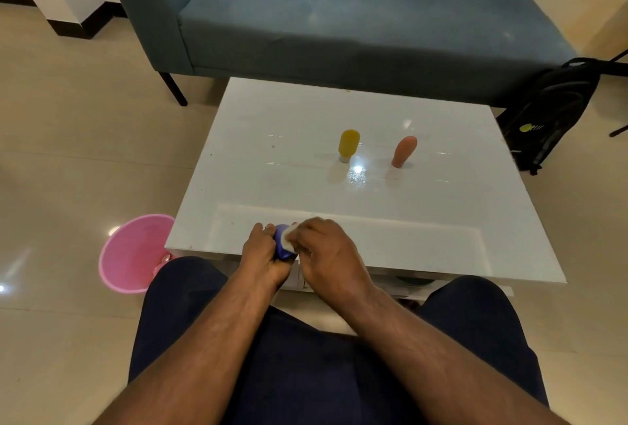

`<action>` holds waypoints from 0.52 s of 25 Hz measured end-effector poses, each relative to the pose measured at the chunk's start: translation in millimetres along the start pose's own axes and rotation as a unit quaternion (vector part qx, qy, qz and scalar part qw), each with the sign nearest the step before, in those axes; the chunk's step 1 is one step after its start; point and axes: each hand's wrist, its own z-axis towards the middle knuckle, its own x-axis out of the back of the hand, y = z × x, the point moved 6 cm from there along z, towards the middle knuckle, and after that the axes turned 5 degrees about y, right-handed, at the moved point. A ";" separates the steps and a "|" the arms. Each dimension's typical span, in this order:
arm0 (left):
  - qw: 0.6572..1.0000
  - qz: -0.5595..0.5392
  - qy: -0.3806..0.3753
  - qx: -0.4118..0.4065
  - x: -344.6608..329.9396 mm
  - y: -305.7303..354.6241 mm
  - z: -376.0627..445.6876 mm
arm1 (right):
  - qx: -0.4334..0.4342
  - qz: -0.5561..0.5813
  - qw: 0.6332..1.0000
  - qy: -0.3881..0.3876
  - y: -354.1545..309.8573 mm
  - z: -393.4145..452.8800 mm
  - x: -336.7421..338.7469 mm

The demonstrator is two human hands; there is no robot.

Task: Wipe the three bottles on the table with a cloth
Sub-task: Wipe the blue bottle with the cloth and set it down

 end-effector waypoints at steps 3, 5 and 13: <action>1.000 0.021 -0.003 0.012 2.3 -1.5 1.4 | -0.044 -0.015 0.999 -0.001 1.3 5.2 -2.2; 0.999 0.049 -0.005 0.008 4.3 -1.4 0.9 | 0.037 -0.031 0.996 -0.069 -14.3 -6.7 -16.9; 0.998 0.055 0.005 -0.004 2.9 -1.2 -2.4 | 0.021 -0.024 0.999 -0.037 -2.8 2.0 -11.2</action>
